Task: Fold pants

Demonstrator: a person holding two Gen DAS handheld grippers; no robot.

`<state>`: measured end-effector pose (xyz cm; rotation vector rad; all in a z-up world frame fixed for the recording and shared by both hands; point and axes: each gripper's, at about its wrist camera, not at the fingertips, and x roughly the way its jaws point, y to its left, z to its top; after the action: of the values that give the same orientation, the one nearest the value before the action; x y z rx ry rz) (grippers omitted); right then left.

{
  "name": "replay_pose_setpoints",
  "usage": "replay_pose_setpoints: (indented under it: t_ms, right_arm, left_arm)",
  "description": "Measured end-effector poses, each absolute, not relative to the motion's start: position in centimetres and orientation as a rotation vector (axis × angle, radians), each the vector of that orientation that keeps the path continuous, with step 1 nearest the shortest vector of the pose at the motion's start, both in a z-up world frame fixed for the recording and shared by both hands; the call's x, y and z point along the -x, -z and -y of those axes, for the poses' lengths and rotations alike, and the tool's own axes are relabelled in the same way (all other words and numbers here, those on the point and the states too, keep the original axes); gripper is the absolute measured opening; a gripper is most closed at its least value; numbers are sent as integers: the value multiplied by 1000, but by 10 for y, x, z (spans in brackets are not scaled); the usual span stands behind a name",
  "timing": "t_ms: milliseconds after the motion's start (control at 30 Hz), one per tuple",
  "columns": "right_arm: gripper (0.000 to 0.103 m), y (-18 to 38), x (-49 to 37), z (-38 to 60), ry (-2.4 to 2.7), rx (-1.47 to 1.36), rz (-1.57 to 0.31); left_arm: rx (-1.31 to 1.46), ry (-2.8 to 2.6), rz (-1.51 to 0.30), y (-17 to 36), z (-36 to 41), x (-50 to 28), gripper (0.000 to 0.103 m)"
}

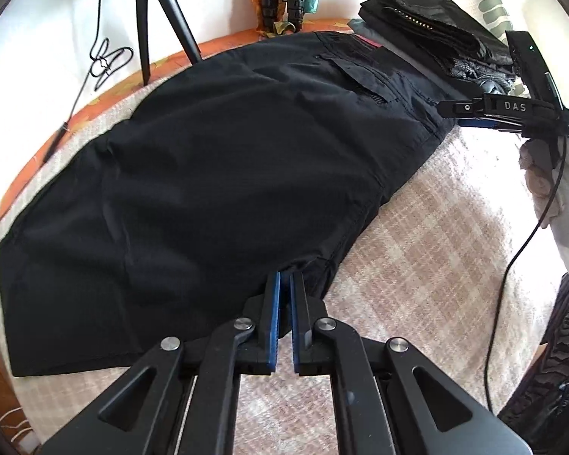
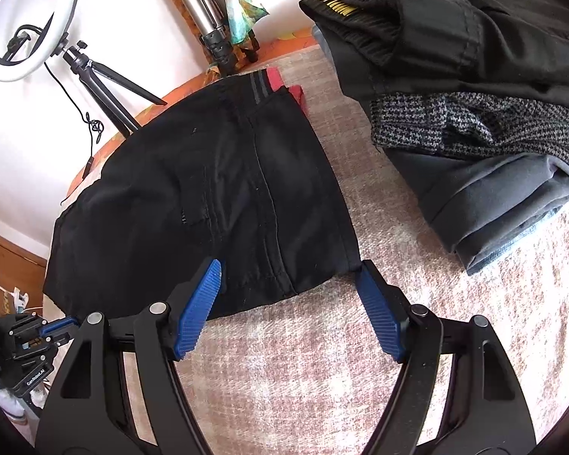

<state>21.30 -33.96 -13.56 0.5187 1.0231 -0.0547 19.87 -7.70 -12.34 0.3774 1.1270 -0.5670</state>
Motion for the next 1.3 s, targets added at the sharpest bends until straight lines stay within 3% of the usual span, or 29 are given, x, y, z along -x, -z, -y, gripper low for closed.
replay_pose_setpoints:
  t_ms: [67, 233, 400, 433, 467, 500, 567, 667, 867, 1000, 1200, 1300]
  right_arm:
    - [78, 136, -214, 338, 52, -518, -1027]
    - [82, 137, -219, 338, 47, -557, -1017]
    - [81, 138, -227, 329, 33, -554, -990]
    - [78, 138, -228, 328, 27, -555, -983]
    - [69, 138, -230, 326, 30, -547, -979]
    - [52, 138, -231, 325, 38, -541, -975]
    - [34, 138, -232, 327, 57, -538, -969]
    - [18, 133, -232, 332, 49, -546, -946]
    - [17, 115, -227, 328, 20, -514, -892]
    - [18, 118, -227, 329, 16, -522, -909]
    - [18, 126, -227, 334, 16, -550, -926]
    - [25, 127, -225, 336, 23, -566, -934]
  left_arm:
    - [-378, 576, -1141, 122, 77, -202, 3]
    - [-405, 591, -1167, 133, 92, -210, 26]
    - [-483, 581, -1148, 146, 105, -208, 33]
    - [-501, 576, -1131, 145, 105, -205, 35]
    - [-534, 570, -1108, 146, 108, -201, 36]
    - [-566, 566, -1084, 147, 110, -197, 36]
    - [-571, 561, -1065, 148, 112, -195, 36]
    - [-529, 576, -1083, 146, 108, -198, 36]
    - [-503, 585, -1040, 128, 96, -195, 36]
    - [-562, 599, -1037, 131, 102, -197, 55]
    - [-618, 653, -1087, 147, 113, -197, 56]
    - [-547, 667, -1086, 144, 109, -203, 56]
